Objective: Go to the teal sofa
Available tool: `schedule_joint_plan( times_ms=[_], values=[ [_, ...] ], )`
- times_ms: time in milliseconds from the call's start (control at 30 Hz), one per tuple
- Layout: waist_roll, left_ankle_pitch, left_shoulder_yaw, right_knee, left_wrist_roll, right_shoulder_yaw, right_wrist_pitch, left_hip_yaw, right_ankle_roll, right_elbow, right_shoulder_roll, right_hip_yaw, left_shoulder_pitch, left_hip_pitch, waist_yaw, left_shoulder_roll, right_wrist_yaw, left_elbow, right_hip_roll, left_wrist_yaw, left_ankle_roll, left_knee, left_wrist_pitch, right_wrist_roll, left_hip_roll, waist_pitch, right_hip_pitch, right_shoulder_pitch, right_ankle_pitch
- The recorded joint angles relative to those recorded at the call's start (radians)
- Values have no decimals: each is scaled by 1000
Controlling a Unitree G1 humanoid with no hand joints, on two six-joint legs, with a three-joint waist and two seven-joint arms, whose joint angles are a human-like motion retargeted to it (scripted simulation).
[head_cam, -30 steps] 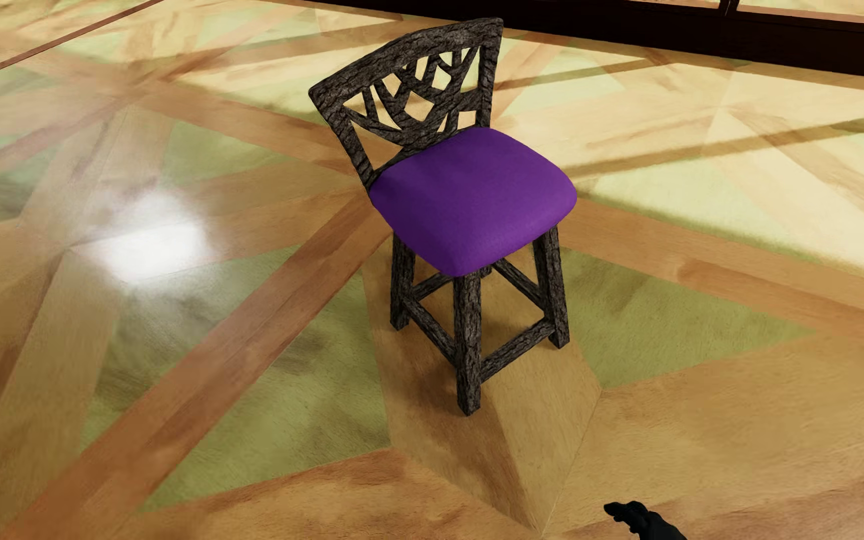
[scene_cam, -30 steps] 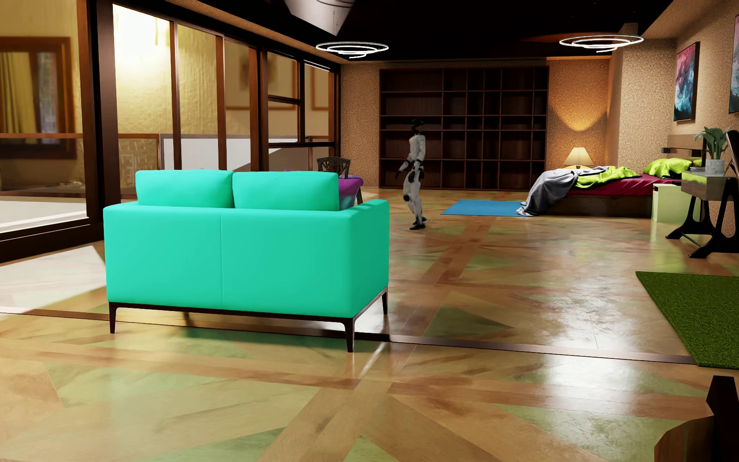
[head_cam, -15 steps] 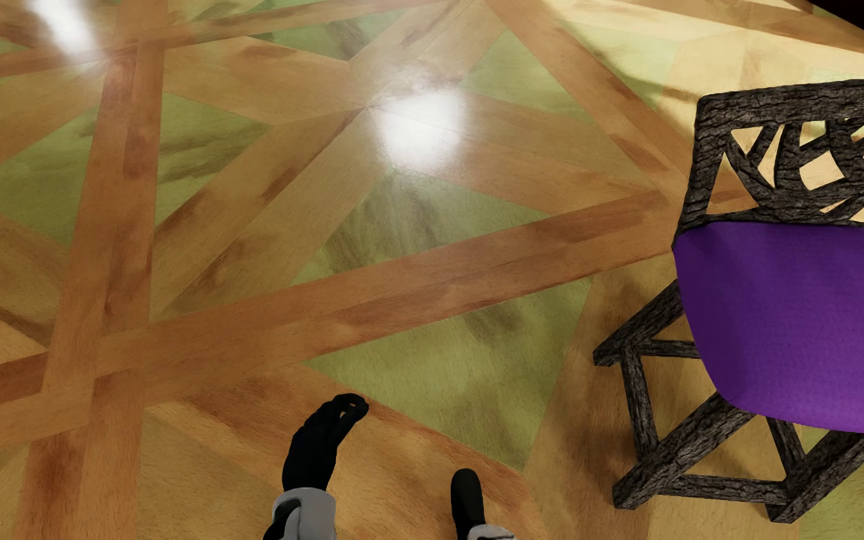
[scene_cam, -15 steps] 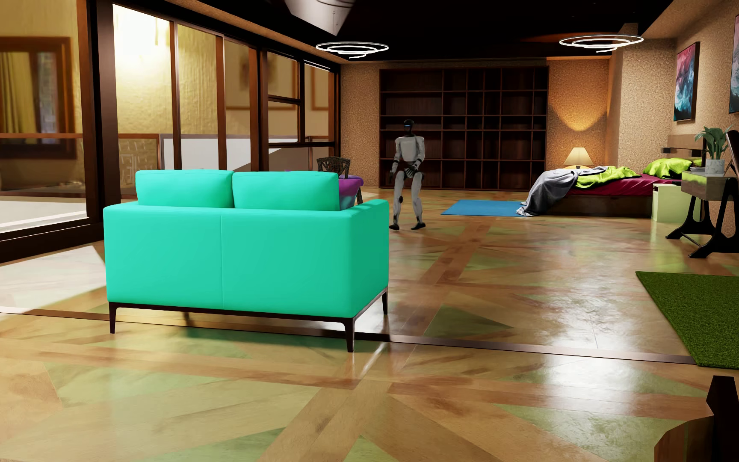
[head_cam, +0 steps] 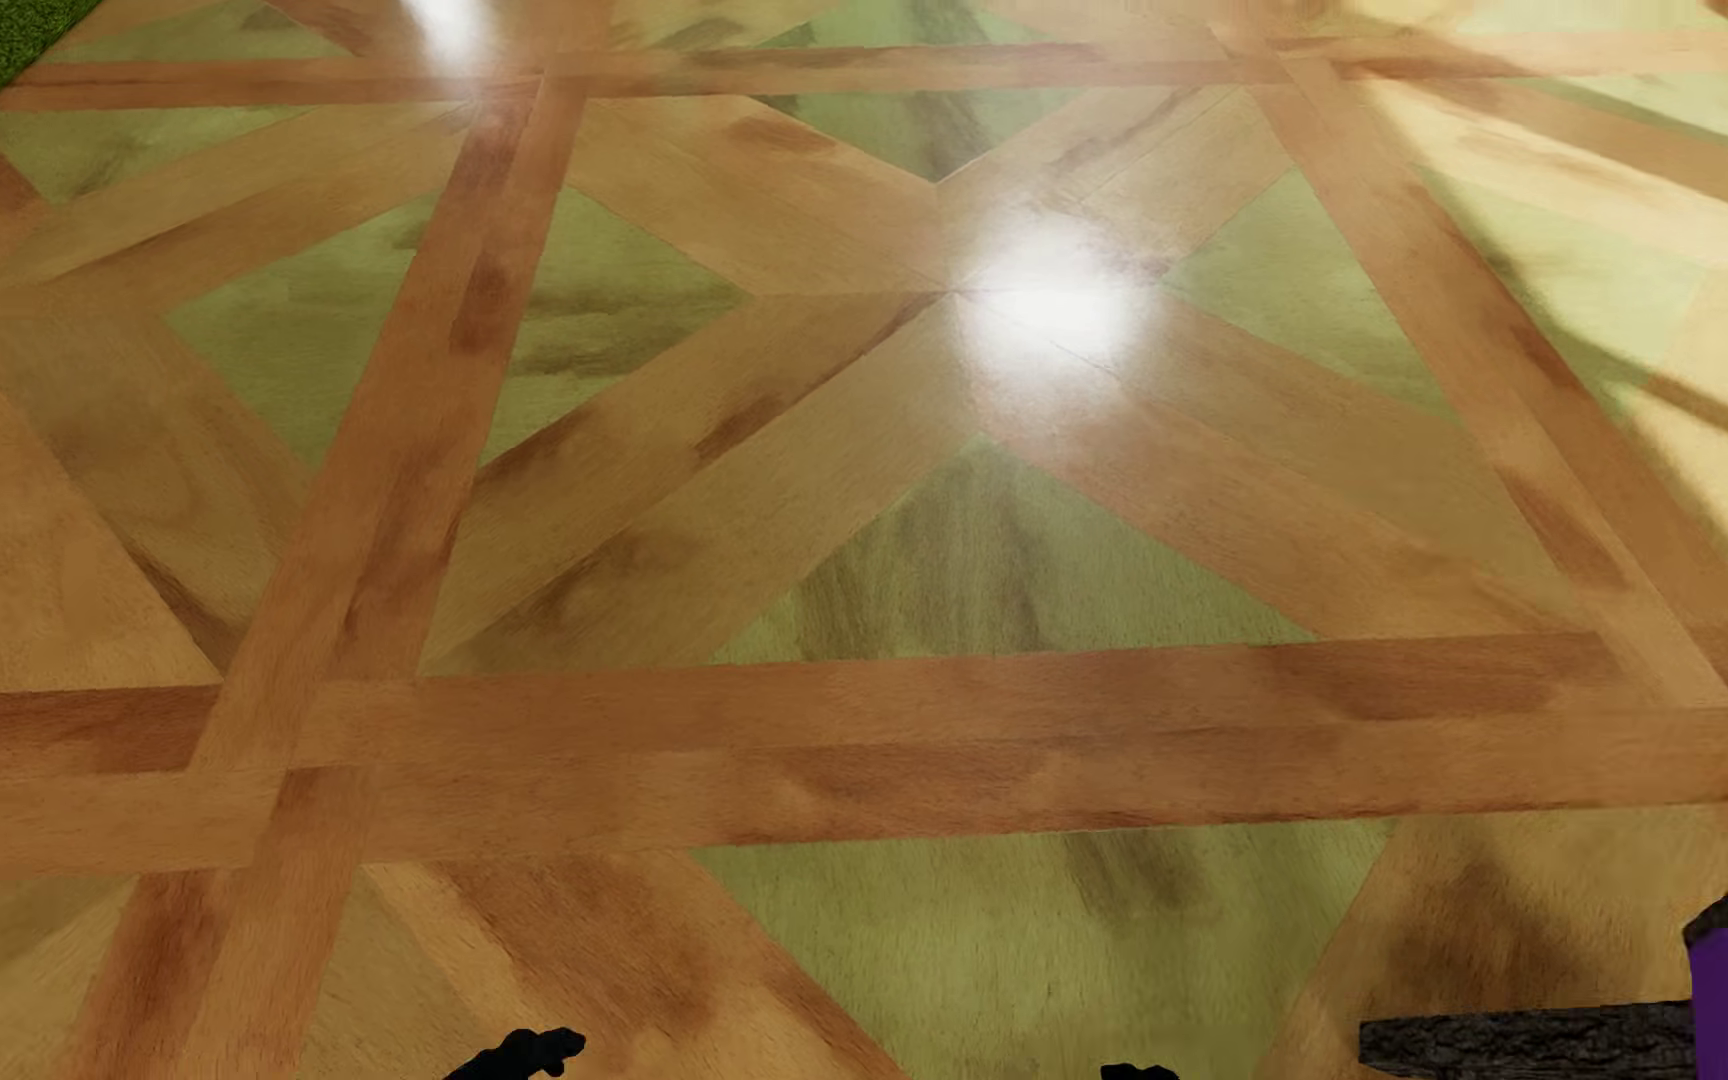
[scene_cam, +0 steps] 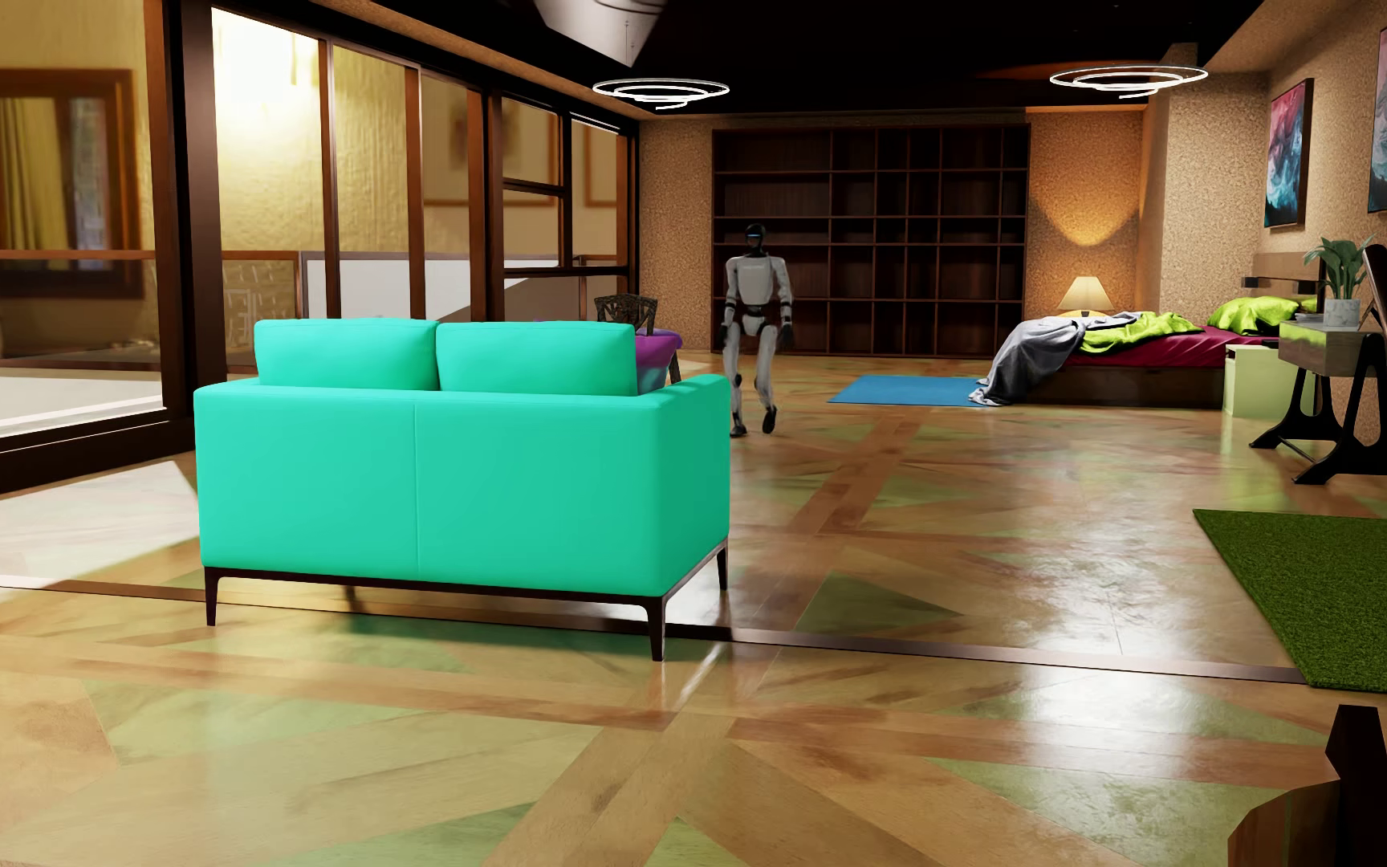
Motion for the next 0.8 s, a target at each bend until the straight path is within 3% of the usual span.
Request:
schedule_joint_plan(
  times_ms=[33, 67, 133, 233, 267, 333, 367, 400, 467, 500, 567, 600, 667, 733, 800],
  values=[
    [1, -63, 60, 2, -53, 25, -16, -3, 0, 1, -9, -19, 8, -63, 14, -33, 19, -75, 0, 111, 45, -37, 4, -17, 11, 3, 37, -7, -32],
    [-1, -112, 70, 1, -76, 53, -15, -5, 2, -14, -15, -34, 11, -114, 29, -48, 45, -134, -2, 167, 66, -114, -6, -30, 17, 4, 75, -27, -62],
    [-13, -158, 18, -28, -61, 91, -22, 5, 12, -54, -38, -52, 22, -175, 61, -48, 61, -219, -11, 162, 111, -370, -37, -38, 20, 4, 157, -50, -107],
    [-47, 40, -15, -109, -27, 132, -24, -37, 29, -91, -83, -43, 77, -175, 111, -62, 68, -270, -24, 112, 135, -891, -76, -31, -8, -4, 278, -96, -140],
    [-58, 27, -3, -129, -8, 153, -18, -60, 37, -93, -101, -32, 105, -163, 124, -79, 77, -265, -29, 117, 106, -1011, -75, -33, -14, -5, 319, -118, -148],
    [-79, 109, 47, -122, 1, 175, 7, -42, 65, -101, -127, -5, 145, -167, 143, -132, 88, -190, -56, 158, 50, -948, -38, -42, -24, -1, 395, -152, -157],
    [-92, 118, 71, -91, 1, 164, 21, -29, 76, -117, -136, 10, 151, -165, 150, -153, 76, -109, -78, 173, 92, -857, -5, -36, -45, 2, 431, -145, -137],
    [-109, 82, 83, -52, 14, 136, 35, -13, 81, -138, -138, 19, 145, -158, 155, -168, 51, -3, -108, 168, 102, -783, 43, -17, -70, 5, 456, -121, -89],
    [-148, 15, 86, 128, 68, 102, 58, 35, 50, -154, -135, 36, 124, -89, 158, -188, 19, 191, -192, 106, 134, -750, 137, 29, -109, 9, 427, -68, 116],
    [-169, -10, 93, 280, 85, 126, 64, 63, 28, -143, -149, 35, 124, -45, 154, -200, 50, 233, -254, 82, 146, -764, 148, 28, -124, 11, 364, -59, 248],
    [-216, -60, 113, 598, 93, 224, 51, 115, 75, -136, -212, 60, 133, 39, 134, -228, 172, 226, -405, 101, 165, -797, 94, -28, -171, 17, 189, -56, 463],
    [-236, -84, 105, 728, 109, 256, 35, 130, 105, -157, -240, 122, 121, 86, 124, -236, 210, 222, -410, 127, 179, -815, 75, -52, -196, 23, 85, -43, 417],
    [-260, -142, 43, 861, 188, 234, 29, 145, 144, -216, -259, 208, 39, 164, 117, -243, 183, 258, -371, 125, 195, -822, 92, -32, -233, 36, -100, 18, 324],
    [-268, -209, -4, 793, 245, 168, 63, 137, 145, -230, -225, 214, -71, 226, 110, -247, 105, 263, -355, 88, 207, -806, 83, 32, -251, 41, -231, 81, 182],
    [-261, -259, -8, 557, 233, 135, 108, 116, 134, -207, -193, 208, -159, 291, 94, -249, 89, 181, -329, 106, 215, -815, 15, 52, -249, 39, -316, 107, 105]
  ],
)
